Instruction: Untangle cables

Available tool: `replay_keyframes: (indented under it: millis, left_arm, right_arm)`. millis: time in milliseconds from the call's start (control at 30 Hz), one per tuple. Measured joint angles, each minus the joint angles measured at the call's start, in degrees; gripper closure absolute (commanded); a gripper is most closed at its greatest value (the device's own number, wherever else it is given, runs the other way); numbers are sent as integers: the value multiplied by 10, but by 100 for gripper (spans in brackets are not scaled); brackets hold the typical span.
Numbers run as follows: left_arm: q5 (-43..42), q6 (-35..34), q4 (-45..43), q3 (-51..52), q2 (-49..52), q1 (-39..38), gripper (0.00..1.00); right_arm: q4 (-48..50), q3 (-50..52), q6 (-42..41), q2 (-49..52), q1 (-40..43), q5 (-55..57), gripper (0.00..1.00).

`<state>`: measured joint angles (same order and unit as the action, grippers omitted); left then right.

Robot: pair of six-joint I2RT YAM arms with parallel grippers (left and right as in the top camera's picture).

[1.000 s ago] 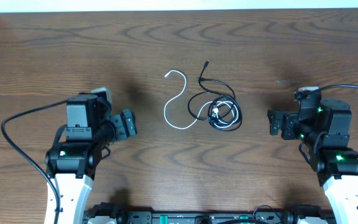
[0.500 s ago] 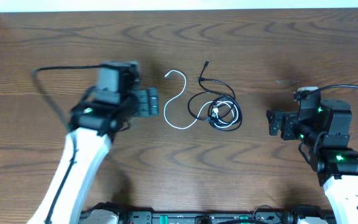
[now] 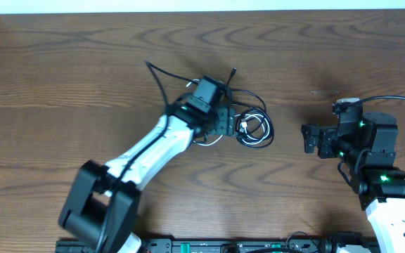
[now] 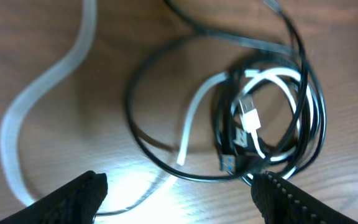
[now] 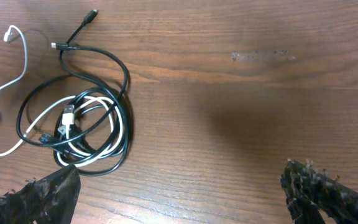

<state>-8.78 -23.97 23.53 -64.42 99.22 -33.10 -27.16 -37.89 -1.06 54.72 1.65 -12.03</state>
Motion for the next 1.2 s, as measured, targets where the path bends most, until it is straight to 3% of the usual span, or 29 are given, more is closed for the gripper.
replay_keyframes:
  millis: [233, 367, 400, 467, 500, 533, 633, 833, 1100, 1200]
  left_arm:
    - [-34, -176, -1, 0, 61, -25, 30]
    - [-43, -238, -17, 0, 80, -26, 31]
    - [-44, -246, -23, 0, 82, -26, 37]
    - [-45, -258, -32, 0, 85, -26, 63]
    - [-45, -260, -37, 0, 85, -26, 90]
    - [-46, -265, -43, 0, 88, -26, 92]
    - [-49, -268, -51, -1, 90, -26, 93]
    - [-49, -198, -27, 0, 60, -5, 93]
    - [-44, -105, -23, -1, -184, 26, 92]
    - [-36, -96, -11, -1, -210, 26, 93]
  right_arm:
    - [0, 0, 0, 0, 0, 0, 1]
    - [0, 0, 0, 0, 0, 0, 1]
    - [0, 0, 0, 0, 0, 0, 1]
    - [0, 0, 0, 0, 0, 0, 1]
    - [0, 0, 0, 0, 0, 0, 1]
    - [0, 0, 0, 0, 0, 0, 1]
    - [0, 0, 0, 0, 0, 0, 1]
    - [1, 0, -19, 3, 0, -15, 1]
    - [40, 0, -49, 94, -57, -99, 17]
    - [78, -1, -55, 130, -101, -107, 21]
